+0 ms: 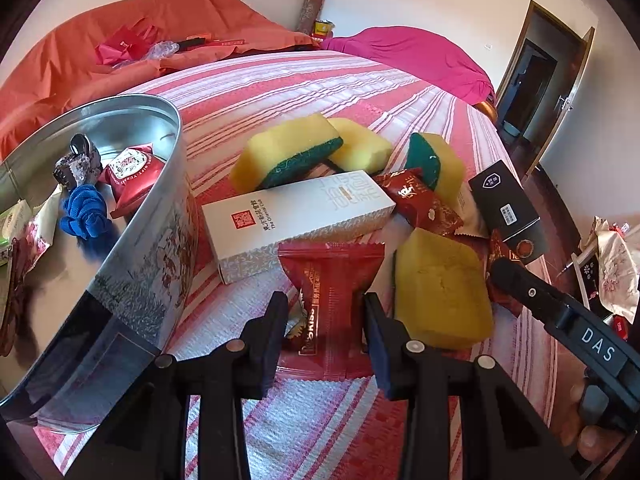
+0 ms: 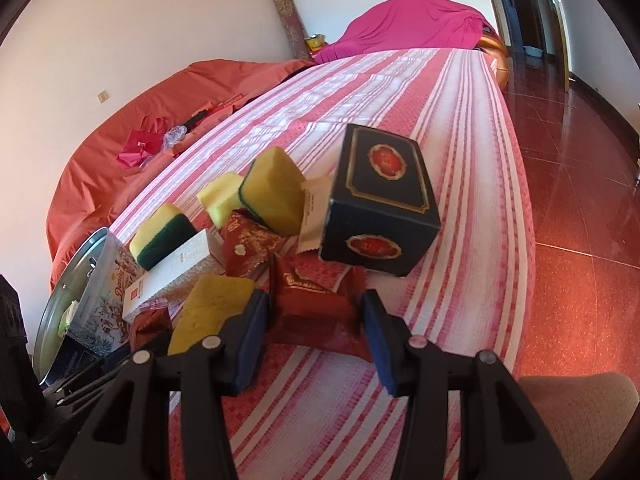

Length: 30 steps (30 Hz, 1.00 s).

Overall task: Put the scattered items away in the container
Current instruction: 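Lift both red packets from the pile with both grippers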

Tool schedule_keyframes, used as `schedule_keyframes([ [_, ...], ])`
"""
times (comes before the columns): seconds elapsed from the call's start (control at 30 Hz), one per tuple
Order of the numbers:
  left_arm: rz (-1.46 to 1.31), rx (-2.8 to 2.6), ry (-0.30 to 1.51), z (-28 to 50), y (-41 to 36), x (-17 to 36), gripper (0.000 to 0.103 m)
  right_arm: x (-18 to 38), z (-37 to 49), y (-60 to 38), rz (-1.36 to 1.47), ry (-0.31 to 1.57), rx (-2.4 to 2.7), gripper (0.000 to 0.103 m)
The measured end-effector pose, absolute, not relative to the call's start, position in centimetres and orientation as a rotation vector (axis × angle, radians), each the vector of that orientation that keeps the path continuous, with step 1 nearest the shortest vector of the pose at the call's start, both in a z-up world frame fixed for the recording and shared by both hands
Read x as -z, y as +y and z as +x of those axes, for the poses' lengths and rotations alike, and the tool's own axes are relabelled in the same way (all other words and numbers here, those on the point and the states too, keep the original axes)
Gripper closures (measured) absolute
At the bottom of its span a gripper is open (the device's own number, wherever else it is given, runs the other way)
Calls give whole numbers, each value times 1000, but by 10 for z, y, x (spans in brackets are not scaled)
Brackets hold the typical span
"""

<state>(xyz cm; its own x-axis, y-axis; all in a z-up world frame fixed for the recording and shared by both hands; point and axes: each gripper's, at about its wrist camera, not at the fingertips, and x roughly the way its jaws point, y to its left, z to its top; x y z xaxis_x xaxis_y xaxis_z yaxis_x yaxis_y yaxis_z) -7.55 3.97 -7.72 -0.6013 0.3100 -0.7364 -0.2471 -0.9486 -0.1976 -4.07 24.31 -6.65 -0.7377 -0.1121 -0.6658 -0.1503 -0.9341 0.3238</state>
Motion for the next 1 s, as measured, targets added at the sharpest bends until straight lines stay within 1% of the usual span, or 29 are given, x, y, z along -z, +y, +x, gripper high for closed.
schedule_keyframes([
  [0.27, -1201, -2564, -91, -76, 40, 77, 62, 61, -43, 232, -1127, 485, -2892, 54],
  [0.53, -1196, -2572, -79, -76, 39, 76, 62, 59, -45, 234, -1125, 496, -2889, 54],
  [0.67, -1145, -2601, -58, -70, 40, 70, 68, 58, -44, 233, -1115, 483, -2896, 54],
  [0.87, -1105, -2597, 6, -65, 49, 67, 68, 60, -45, 233, -1121, 490, -2893, 54],
  [1.0, -1056, -2617, 7, -59, 50, 61, 68, 58, -41, 234, -1093, 503, -2910, 54],
])
